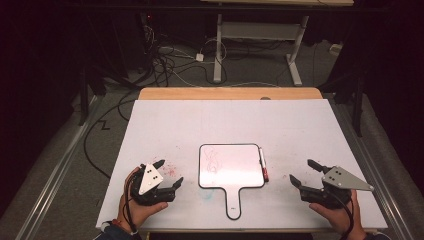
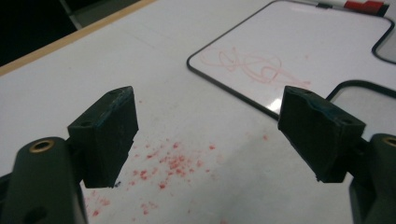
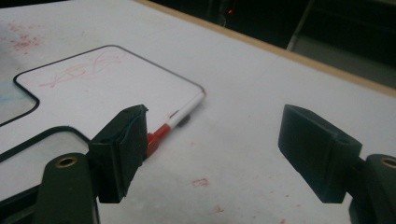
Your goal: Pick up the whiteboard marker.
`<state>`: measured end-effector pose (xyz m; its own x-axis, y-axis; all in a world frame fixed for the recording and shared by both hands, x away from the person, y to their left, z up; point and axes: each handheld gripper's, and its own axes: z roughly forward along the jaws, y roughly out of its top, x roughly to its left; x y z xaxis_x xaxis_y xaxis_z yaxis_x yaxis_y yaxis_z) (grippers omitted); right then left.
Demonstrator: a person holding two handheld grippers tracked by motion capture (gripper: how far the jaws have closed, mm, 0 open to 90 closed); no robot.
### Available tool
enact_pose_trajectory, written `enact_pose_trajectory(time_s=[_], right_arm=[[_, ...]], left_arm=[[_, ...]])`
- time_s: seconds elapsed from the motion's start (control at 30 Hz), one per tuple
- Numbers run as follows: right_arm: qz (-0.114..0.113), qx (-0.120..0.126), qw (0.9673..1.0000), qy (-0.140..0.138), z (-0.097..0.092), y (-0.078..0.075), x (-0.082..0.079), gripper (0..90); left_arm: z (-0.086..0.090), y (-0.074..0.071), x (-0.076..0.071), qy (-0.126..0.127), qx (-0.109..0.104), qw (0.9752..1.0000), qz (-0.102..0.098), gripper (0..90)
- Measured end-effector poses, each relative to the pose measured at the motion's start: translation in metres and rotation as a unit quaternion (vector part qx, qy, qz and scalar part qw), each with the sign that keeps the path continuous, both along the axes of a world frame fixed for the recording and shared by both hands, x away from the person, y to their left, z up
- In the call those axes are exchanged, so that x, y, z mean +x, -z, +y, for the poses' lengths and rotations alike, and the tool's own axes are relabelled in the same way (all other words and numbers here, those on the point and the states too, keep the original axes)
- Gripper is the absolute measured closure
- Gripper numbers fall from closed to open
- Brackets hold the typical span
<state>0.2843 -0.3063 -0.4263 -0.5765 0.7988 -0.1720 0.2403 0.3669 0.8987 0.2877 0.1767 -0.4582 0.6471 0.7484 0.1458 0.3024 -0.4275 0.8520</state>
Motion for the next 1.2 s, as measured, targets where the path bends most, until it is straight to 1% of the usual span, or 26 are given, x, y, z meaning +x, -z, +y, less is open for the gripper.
enact_pose_trajectory(time_s=[0.03, 0.07, 0.13, 0.17, 0.2, 0.23, 0.27, 0.37, 0.4, 0.47, 0.53, 0.57, 0.63, 0.7, 0.77, 0.83, 0.87, 0.9, 0.93, 1.0, 1.03, 1.07, 1.1, 1.17, 1.2], right_arm=[[0.006, -0.001, 1.0, -0.001, 0.0, 0.001, 0.001, 24.6], [0.007, -0.002, 1.0, 0.0, 0.0, 0.002, 0.002, 24.7], [0.02, 0.005, 0.9998, -0.007, -0.002, 0.002, 0.003, 25.4], [0.031, 0.008, 0.9995, -0.008, -0.003, 0.002, 0.004, 26.3], [0.031, 0.008, 0.9995, -0.008, -0.003, 0.002, 0.004, 26.3], [0.036, 0.009, 0.9993, -0.01, -0.003, 0.002, 0.005, 26.4], [0.04, 0.006, 0.9992, -0.007, -0.002, 0.002, 0.006, 26.8], [0.05, -0.001, 0.9987, -0.014, 0.003, 0.003, 0.007, 27.9], [0.054, 0.0, 0.9984, -0.018, 0.003, 0.004, 0.008, 28.0], [0.062, -0.003, 0.9979, -0.02, 0.006, 0.005, 0.009, 28.5], [0.071, 0.0, 0.9972, -0.024, 0.008, 0.006, 0.013, 29.7], [0.074, -0.006, 0.9969, -0.025, 0.009, 0.006, 0.015, 30.1], [0.081, -0.005, 0.9963, -0.027, 0.012, 0.006, 0.02, 31.3], [0.091, -0.015, 0.9953, -0.029, 0.016, 0.005, 0.027, 33.0], [0.101, -0.014, 0.9942, -0.034, 0.02, 0.004, 0.035, 35.4], [0.122, -0.018, 0.9919, -0.03, 0.024, 0.004, 0.045, 37.0], [0.13, -0.012, 0.9908, -0.035, 0.026, 0.003, 0.051, 40.7], [0.142, -0.008, 0.9891, -0.039, 0.028, 0.003, 0.057, 42.0], [0.153, -0.013, 0.9876, -0.034, 0.031, 0.003, 0.063, 41.0], [0.179, -0.001, 0.983, -0.042, 0.037, 0.005, 0.079, 43.4], [0.187, -0.002, 0.9815, -0.042, 0.04, 0.005, 0.084, 43.0], [0.197, -0.006, 0.9797, -0.039, 0.043, 0.007, 0.092, 43.1], [0.206, -0.003, 0.9778, -0.038, 0.046, 0.009, 0.098, 43.8], [0.217, -0.001, 0.9754, -0.036, 0.049, 0.013, 0.108, 44.8], [0.23, 0.002, 0.9727, -0.032, 0.051, 0.016, 0.113, 45.7]], left_arm=[[0.0, 0.0, 0.001, 0.0, -0.001, 1.0, 0.002, 18.9], [-0.001, 0.001, 0.002, 0.002, 0.0, 1.0, 0.005, 18.9], [-0.002, 0.004, 0.004, 0.007, 0.007, 0.9999, 0.012, 18.9], [-0.003, 0.006, 0.005, 0.009, 0.011, 0.9998, 0.014, 18.9], [-0.004, 0.008, 0.005, 0.009, 0.015, 0.9997, 0.017, 18.9], [-0.003, 0.009, 0.005, 0.012, 0.019, 0.9996, 0.019, 18.9], [-0.004, 0.009, 0.004, 0.013, 0.019, 0.9996, 0.019, 18.9], [-0.004, 0.009, 0.004, 0.017, 0.02, 0.9995, 0.019, 18.9], [-0.004, 0.009, 0.004, 0.017, 0.02, 0.9994, 0.02, 18.9], [-0.005, 0.01, 0.003, 0.018, 0.025, 0.9993, 0.021, 18.9], [-0.005, 0.011, 0.003, 0.019, 0.028, 0.9991, 0.024, 18.9], [-0.006, 0.011, 0.003, 0.02, 0.03, 0.9991, 0.024, 18.9], [-0.007, 0.012, 0.004, 0.019, 0.033, 0.9989, 0.027, 18.9], [-0.007, 0.013, 0.004, 0.018, 0.034, 0.9988, 0.03, 18.9], [-0.008, 0.013, 0.004, 0.019, 0.038, 0.9986, 0.031, 18.9], [-0.008, 0.013, 0.003, 0.019, 0.04, 0.9985, 0.031, 18.9], [-0.007, 0.013, 0.003, 0.019, 0.041, 0.9985, 0.031, 19.0], [-0.007, 0.013, 0.003, 0.02, 0.038, 0.9986, 0.031, 19.0], [-0.007, 0.013, 0.003, 0.02, 0.034, 0.9987, 0.032, 19.0], [-0.007, 0.013, 0.002, 0.021, 0.035, 0.9987, 0.032, 19.2], [-0.008, 0.014, 0.002, 0.02, 0.035, 0.9987, 0.033, 19.2], [-0.008, 0.014, 0.002, 0.02, 0.036, 0.9986, 0.034, 19.3], [-0.009, 0.014, 0.002, 0.021, 0.038, 0.9985, 0.034, 19.3], [-0.009, 0.015, 0.002, 0.022, 0.039, 0.9983, 0.036, 19.3], [-0.009, 0.015, 0.002, 0.023, 0.041, 0.9983, 0.036, 19.3]])
